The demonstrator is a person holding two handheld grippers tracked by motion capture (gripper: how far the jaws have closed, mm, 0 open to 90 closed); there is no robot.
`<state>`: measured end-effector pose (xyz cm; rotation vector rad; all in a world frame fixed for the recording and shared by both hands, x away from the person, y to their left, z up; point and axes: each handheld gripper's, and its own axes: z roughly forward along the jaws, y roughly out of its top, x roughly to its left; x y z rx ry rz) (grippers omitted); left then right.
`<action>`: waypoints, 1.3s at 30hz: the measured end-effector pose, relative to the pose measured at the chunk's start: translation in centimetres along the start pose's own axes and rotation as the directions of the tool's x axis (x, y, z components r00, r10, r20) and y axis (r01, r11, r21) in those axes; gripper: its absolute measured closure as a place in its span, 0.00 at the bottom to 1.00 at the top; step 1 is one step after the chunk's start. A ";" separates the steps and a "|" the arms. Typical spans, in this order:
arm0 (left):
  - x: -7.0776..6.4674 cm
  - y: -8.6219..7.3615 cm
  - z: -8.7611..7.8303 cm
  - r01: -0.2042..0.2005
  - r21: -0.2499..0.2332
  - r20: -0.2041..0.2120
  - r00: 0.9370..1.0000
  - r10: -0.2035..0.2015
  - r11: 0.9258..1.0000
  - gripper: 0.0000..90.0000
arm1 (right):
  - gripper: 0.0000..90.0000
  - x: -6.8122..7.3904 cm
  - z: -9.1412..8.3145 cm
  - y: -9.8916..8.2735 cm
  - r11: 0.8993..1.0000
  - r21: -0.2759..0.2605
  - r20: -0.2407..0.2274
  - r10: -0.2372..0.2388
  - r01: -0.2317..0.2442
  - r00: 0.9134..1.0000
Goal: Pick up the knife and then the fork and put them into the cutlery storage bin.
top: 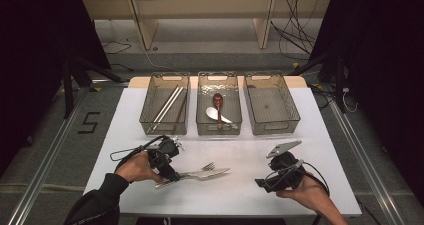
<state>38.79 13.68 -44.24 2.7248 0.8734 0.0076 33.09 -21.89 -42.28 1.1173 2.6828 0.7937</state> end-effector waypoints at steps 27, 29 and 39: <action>0.1 0.3 1.7 -0.148 0.040 0.036 0.989 0.147 0.988 0.46 | 0.30 -0.1 0.0 0.0 1.000 0.003 0.000 0.002 -0.002 1.000; 0.1 0.3 1.8 -0.161 0.048 0.039 0.987 0.159 0.986 0.49 | 0.30 -0.1 0.0 0.0 1.000 0.003 -0.001 0.001 -0.001 1.000; -0.2 0.8 2.2 -0.233 0.068 0.039 0.972 0.231 0.970 0.62 | 0.30 -0.1 0.0 0.0 1.000 0.006 -0.004 -0.001 0.001 1.000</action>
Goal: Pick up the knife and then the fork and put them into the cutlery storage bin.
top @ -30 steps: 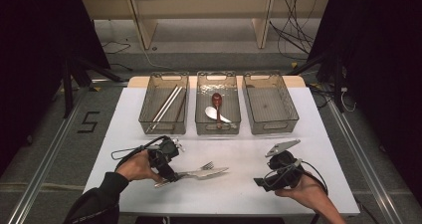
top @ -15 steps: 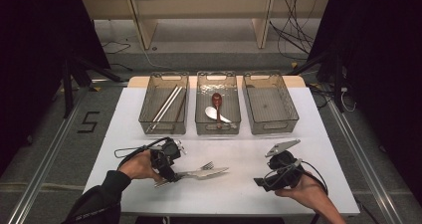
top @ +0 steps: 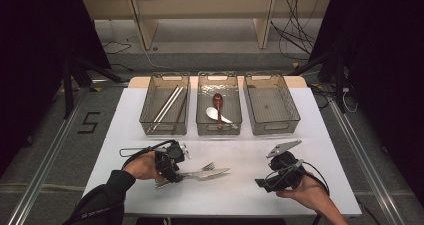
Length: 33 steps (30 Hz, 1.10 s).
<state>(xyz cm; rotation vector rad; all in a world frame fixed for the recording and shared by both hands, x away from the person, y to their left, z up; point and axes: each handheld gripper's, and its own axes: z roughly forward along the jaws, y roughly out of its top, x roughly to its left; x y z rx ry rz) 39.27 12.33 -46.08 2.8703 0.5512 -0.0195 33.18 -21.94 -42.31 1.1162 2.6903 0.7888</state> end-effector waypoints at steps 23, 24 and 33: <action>-1.2 0.4 -0.1 -0.143 0.036 -0.009 0.990 0.144 0.989 0.86 | 0.30 0.0 -0.1 0.0 1.000 -0.002 0.003 0.000 0.000 1.000; -1.3 0.4 -0.1 -0.136 0.034 -0.011 0.991 0.137 0.990 0.87 | 0.30 0.0 -0.1 0.0 1.000 -0.004 0.003 -0.001 0.001 1.000; -1.4 0.4 -0.8 -0.118 0.026 -0.031 0.992 0.119 0.993 0.87 | 0.30 0.0 -0.2 0.0 1.000 -0.005 0.003 -0.002 0.002 1.000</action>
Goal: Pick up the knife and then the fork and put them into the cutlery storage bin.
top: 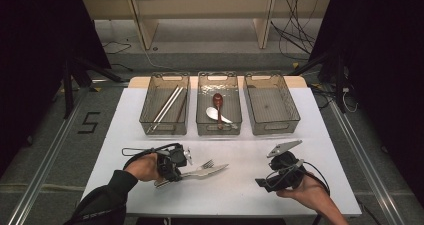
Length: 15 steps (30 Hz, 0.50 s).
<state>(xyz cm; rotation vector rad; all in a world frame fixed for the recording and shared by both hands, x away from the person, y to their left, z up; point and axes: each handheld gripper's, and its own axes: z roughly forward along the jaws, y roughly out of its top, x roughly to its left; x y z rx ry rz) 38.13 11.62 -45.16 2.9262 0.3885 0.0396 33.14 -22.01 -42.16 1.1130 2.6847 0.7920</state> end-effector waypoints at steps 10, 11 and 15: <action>-0.6 0.6 -1.2 0.026 -0.054 -0.017 0.999 -0.027 0.998 0.87 | 0.30 0.0 0.0 0.0 1.000 -0.005 -0.002 0.003 -0.003 1.000; -0.7 0.7 -1.3 0.016 -0.053 -0.018 1.000 -0.017 0.998 0.87 | 0.30 0.0 -0.1 0.1 1.000 -0.006 -0.002 0.007 -0.007 1.000; -1.6 1.2 -1.8 -0.008 -0.066 -0.018 1.000 0.007 0.998 0.87 | 0.30 0.2 -0.4 0.2 1.000 -0.028 -0.012 -0.005 0.005 1.000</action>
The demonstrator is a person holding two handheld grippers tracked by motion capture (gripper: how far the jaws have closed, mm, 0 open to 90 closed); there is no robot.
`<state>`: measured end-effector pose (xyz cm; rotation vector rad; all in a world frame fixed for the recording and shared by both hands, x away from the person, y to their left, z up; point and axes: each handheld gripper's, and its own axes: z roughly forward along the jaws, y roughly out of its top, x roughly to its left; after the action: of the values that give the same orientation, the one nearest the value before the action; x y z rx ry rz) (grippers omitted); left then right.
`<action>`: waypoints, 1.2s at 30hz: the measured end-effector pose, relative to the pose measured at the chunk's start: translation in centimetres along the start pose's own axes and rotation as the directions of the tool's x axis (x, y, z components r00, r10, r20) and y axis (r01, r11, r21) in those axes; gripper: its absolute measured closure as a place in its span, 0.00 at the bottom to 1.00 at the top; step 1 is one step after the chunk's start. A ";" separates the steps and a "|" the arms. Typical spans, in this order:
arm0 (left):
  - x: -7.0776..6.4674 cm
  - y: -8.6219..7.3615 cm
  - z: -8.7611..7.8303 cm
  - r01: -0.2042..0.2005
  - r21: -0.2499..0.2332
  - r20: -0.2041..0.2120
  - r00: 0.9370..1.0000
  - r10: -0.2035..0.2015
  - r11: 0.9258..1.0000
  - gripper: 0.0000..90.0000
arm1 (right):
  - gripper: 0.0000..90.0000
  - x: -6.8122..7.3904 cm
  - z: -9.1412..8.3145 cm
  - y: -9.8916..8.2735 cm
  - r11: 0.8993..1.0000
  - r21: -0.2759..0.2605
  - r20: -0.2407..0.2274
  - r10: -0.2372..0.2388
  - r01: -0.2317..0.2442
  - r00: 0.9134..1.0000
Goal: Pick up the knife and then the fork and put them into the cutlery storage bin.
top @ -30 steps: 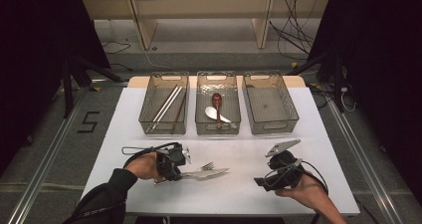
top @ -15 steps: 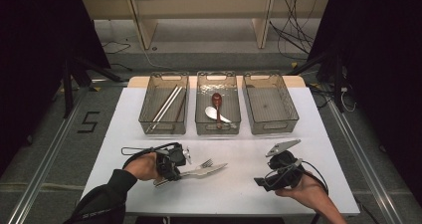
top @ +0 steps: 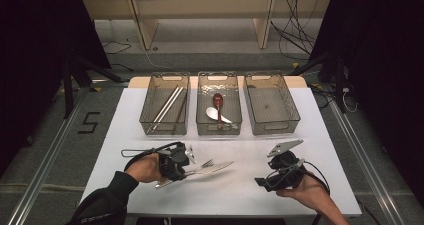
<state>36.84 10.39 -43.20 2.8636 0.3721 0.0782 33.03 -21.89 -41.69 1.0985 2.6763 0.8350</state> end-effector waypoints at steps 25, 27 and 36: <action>-4.8 3.3 -1.1 -0.149 -0.066 0.053 0.987 0.153 0.987 0.87 | 0.30 6.3 2.6 4.6 0.960 -0.054 -0.196 -0.278 0.273 0.940; -5.0 3.5 -1.2 -0.163 -0.065 0.047 0.985 0.167 0.984 0.87 | 0.30 6.6 3.0 4.8 0.961 -0.042 -0.206 -0.277 0.275 0.938; -5.4 3.7 -1.5 -0.182 -0.077 0.044 0.982 0.186 0.980 0.87 | 0.32 7.5 4.2 4.9 0.949 -0.013 -0.228 -0.308 0.314 0.924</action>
<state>32.37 5.88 -40.91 2.8148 0.0916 0.0506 31.92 -12.05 -41.91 0.5820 2.9441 0.9167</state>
